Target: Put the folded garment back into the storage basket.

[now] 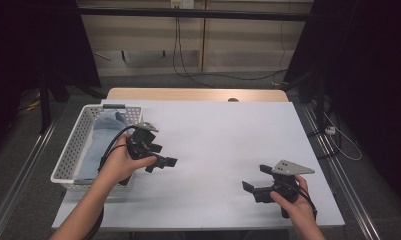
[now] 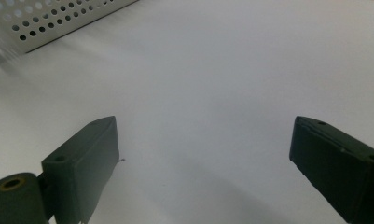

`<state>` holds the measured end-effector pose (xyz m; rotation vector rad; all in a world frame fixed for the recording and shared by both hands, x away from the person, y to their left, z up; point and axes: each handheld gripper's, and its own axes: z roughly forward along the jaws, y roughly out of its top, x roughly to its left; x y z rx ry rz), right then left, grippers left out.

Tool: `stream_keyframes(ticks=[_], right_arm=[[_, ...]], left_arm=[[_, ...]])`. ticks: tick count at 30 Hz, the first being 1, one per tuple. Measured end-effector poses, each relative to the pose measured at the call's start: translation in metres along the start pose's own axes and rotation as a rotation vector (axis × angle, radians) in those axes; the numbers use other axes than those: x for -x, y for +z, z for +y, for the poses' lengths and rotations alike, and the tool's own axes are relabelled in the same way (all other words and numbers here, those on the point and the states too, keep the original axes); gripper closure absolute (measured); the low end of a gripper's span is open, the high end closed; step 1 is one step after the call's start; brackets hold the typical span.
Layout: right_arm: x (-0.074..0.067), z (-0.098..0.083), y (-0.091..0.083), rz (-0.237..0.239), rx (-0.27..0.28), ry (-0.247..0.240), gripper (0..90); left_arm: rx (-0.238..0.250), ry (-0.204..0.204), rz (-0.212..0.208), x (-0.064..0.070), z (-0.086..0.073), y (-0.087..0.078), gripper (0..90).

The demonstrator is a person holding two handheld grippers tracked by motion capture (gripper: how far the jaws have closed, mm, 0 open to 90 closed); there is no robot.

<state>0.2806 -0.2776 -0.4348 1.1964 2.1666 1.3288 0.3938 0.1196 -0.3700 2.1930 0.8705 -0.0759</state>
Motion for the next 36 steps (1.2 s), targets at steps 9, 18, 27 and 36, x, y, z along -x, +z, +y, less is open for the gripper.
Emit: stream_keyframes(ticks=[9,18,27,36], right_arm=[[0.001,-0.003,-0.005,0.000,0.012,0.004,7.4],[0.002,-0.006,-0.007,0.000,0.018,0.007,7.5],[0.002,-0.007,-0.007,0.000,0.015,0.002,7.4],[0.004,-0.009,-0.007,0.000,0.017,0.002,7.4]], left_arm=[[0.026,0.003,-0.030,0.005,-0.006,0.001,15.7],[0.046,-0.009,-0.045,0.004,-0.017,0.005,15.0],[0.065,0.005,-0.049,0.004,-0.028,0.007,13.3],[0.090,0.006,-0.071,0.004,-0.037,0.009,13.0]])
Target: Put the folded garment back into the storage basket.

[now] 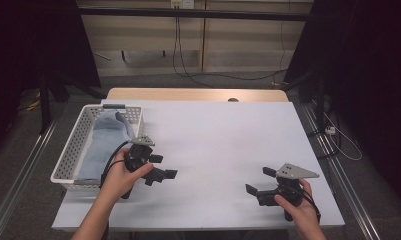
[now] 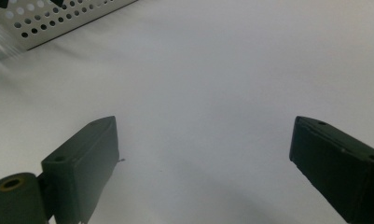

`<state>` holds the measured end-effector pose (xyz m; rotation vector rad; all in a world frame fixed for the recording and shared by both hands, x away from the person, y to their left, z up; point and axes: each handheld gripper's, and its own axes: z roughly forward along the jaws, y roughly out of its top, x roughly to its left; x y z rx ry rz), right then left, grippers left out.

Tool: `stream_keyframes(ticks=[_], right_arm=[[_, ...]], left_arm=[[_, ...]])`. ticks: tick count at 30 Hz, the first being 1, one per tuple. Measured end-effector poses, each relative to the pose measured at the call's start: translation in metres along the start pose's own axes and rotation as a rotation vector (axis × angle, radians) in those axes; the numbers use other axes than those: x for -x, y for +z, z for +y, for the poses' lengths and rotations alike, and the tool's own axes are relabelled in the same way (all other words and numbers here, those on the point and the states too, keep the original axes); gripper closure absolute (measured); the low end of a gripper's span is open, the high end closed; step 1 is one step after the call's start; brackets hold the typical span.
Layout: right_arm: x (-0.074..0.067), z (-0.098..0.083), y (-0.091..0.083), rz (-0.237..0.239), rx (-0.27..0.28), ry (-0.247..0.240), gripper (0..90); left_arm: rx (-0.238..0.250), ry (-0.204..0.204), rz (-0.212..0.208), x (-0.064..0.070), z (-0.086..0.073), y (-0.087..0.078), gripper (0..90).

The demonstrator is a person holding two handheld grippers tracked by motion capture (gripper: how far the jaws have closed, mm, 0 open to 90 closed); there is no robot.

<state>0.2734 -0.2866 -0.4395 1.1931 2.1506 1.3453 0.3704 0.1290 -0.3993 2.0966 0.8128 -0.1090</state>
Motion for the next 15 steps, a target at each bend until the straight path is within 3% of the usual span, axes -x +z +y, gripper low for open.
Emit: stream_keyframes(ticks=[15], right_arm=[[0.000,-0.001,-0.003,0.001,0.004,-0.006,7.4]], left_arm=[[0.017,0.030,-0.022,0.002,-0.014,0.001,12.6]])
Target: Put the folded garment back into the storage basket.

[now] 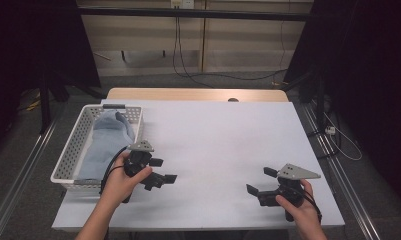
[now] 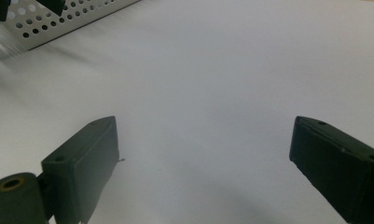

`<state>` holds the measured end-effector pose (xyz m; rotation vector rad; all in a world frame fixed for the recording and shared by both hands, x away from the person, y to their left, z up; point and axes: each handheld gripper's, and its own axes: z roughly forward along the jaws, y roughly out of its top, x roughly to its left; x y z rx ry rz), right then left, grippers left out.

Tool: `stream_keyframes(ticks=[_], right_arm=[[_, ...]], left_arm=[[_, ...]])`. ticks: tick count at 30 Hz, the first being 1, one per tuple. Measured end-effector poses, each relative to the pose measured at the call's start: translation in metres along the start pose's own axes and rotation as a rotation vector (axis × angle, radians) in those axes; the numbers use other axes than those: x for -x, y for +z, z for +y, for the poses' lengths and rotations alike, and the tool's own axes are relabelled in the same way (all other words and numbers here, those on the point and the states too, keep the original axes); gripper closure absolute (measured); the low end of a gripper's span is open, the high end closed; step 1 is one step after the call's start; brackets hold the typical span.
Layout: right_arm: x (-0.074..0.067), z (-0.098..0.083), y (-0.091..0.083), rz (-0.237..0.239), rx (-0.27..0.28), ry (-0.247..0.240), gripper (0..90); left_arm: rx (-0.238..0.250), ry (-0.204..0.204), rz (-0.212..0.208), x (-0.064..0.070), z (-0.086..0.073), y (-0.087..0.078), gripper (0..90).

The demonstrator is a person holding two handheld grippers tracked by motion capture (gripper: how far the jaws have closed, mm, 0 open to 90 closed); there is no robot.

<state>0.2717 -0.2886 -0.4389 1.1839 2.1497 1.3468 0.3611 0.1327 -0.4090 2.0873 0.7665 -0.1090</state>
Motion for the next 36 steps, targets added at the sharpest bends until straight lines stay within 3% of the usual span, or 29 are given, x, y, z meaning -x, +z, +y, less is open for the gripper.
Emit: stream_keyframes(ticks=[36], right_arm=[[0.000,-0.003,-0.001,0.000,-0.001,0.003,7.4]], left_arm=[[0.034,-0.006,-0.019,0.000,-0.018,-0.010,12.2]])
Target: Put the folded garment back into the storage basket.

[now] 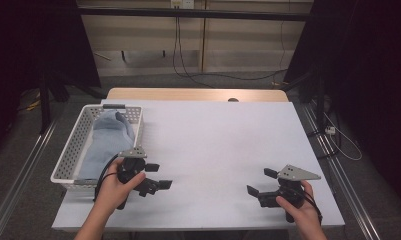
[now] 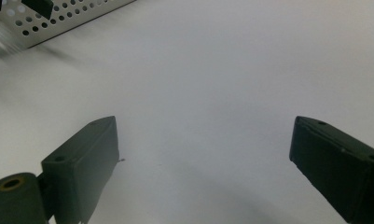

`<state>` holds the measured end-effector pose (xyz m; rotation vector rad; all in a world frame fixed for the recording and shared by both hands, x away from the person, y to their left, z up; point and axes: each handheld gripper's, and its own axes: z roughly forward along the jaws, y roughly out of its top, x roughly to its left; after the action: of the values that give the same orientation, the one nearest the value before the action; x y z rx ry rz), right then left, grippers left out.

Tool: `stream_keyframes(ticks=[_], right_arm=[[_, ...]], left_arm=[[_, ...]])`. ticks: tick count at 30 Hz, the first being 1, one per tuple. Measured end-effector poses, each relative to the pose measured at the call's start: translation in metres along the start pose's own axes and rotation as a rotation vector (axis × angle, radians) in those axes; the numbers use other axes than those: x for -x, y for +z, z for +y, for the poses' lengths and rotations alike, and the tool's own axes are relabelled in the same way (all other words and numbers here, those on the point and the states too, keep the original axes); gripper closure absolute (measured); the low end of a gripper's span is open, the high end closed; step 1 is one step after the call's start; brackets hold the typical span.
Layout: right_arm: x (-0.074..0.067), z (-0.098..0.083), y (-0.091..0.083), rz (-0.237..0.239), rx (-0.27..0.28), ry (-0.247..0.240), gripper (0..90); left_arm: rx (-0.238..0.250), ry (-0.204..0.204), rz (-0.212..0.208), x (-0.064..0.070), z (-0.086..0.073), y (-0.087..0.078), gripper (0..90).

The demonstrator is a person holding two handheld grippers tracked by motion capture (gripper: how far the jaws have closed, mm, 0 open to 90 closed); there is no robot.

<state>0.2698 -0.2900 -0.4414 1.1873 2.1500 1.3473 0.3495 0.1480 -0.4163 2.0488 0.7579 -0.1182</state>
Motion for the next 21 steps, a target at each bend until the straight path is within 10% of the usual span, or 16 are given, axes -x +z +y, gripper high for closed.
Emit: stream_keyframes(ticks=[21], right_arm=[[0.0006,-0.0011,-0.0010,0.003,-0.002,-0.004,7.4]], left_arm=[[0.018,0.015,-0.008,0.0031,-0.0041,-0.0014,11.9]])
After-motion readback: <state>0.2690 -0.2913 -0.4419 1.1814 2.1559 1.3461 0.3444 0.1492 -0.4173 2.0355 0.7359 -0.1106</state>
